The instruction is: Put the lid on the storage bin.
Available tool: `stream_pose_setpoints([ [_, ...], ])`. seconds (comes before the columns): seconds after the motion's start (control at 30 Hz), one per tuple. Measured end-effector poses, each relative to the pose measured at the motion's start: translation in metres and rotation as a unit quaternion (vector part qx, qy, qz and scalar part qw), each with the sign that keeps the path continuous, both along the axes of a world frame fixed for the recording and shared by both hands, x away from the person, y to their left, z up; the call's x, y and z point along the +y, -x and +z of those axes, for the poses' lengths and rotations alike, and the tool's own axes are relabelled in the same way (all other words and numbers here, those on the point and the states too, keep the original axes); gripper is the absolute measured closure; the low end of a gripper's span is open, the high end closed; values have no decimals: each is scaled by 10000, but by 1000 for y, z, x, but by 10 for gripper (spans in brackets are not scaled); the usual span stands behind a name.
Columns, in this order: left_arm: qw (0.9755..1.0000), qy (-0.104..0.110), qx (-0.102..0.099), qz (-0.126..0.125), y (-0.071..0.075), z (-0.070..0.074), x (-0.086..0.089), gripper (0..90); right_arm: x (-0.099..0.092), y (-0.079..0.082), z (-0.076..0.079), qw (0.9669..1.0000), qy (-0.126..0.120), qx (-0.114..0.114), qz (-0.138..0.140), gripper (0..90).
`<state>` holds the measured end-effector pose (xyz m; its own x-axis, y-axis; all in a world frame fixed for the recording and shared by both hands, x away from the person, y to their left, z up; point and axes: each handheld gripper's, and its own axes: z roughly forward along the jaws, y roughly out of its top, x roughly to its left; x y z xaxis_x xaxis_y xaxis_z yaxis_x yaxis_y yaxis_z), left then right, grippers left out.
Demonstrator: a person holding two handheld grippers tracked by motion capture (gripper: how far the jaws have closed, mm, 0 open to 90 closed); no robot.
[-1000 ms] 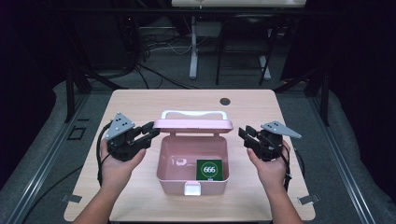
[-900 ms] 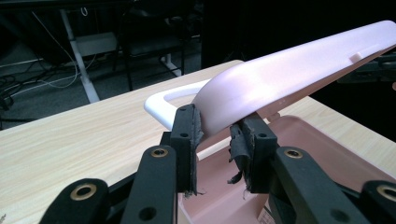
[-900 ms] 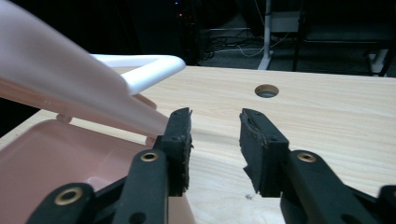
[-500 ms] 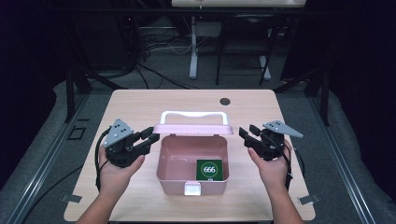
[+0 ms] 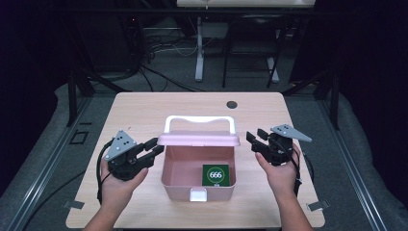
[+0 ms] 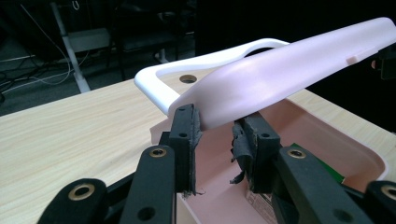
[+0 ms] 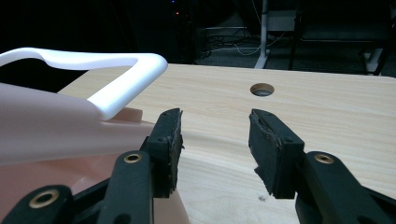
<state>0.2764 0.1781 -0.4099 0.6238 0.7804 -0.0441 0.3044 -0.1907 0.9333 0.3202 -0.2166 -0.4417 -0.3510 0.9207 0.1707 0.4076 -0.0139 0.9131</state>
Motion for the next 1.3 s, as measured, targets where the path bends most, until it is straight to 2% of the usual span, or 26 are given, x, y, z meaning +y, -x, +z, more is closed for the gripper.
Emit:
stream_pose_setpoints([
  [1.03,9998,72,139,-105,17,-18,5,697,0,-1,-2,10000,23,59,34,533],
  [1.3,9997,92,181,-124,24,-25,7,697,1,-2,-4,10000,-27,2,2,531],
])
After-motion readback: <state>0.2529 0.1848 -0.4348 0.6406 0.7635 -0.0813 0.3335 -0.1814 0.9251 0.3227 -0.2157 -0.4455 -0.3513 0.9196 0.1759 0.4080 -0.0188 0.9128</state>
